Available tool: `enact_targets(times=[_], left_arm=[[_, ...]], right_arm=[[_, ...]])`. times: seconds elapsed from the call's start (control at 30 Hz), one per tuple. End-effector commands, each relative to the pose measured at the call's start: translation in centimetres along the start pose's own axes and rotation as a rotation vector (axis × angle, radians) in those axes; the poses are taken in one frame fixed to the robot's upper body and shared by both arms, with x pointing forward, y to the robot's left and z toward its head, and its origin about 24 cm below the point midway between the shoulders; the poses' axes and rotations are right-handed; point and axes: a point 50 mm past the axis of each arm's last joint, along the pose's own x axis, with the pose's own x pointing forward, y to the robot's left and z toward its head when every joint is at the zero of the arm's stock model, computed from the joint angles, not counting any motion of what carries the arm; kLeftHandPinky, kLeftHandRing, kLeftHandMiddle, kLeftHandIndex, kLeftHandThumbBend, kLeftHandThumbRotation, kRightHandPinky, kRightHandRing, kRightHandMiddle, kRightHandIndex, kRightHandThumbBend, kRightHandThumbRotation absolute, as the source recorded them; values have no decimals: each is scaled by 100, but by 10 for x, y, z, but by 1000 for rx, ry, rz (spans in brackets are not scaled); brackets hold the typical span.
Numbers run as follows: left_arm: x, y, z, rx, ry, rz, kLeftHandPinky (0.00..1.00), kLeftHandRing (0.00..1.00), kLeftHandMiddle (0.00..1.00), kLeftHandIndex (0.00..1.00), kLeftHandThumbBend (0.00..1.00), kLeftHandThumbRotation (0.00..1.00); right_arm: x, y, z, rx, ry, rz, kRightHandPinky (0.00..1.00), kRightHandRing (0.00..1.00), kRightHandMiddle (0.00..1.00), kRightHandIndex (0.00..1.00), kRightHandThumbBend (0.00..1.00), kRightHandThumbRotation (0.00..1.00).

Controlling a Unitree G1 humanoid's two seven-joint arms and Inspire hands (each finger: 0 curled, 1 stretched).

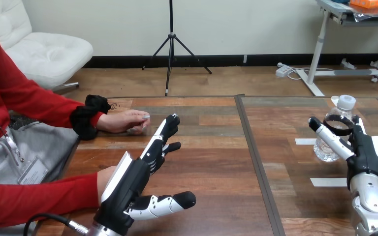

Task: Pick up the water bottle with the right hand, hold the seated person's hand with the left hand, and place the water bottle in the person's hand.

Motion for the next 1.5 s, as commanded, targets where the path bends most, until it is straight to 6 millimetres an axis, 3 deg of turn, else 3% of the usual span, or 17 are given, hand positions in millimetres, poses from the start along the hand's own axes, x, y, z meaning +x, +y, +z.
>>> enact_targets(times=[0.0,0.27,0.47,0.5,0.57,0.67,0.8,1.1,1.47], left_arm=[[12,11,12,41,-93,23,88,98,100,100,100,61],[12,11,13,43,-100,18,88,98,100,100,100,61],[12,11,15,46,-107,19,88,98,100,100,100,62],[11,11,15,47,-109,20,87,98,100,100,100,62],[11,11,16,49,-116,22,87,98,100,100,100,63],[11,11,17,52,-125,23,87,97,100,100,100,63],[11,11,18,52,-129,22,87,97,100,100,100,63],[10,11,23,56,-157,22,88,97,100,100,100,64],[8,12,29,54,-184,37,87,97,100,100,100,65]], right_arm=[[12,14,38,25,-92,21,100,100,100,100,100,48],[12,15,37,31,-89,9,97,97,100,100,100,47],[12,15,35,12,-69,-38,93,95,97,99,100,39],[12,15,34,20,-61,-47,88,91,93,95,100,31],[11,16,34,29,-52,-70,85,89,90,93,100,27],[11,16,33,39,-38,-120,74,78,80,80,98,16],[11,15,32,54,-11,-173,51,54,56,53,97,5],[10,15,26,92,31,-203,31,33,34,28,91,0],[8,13,18,129,62,-213,13,16,19,16,79,0]])
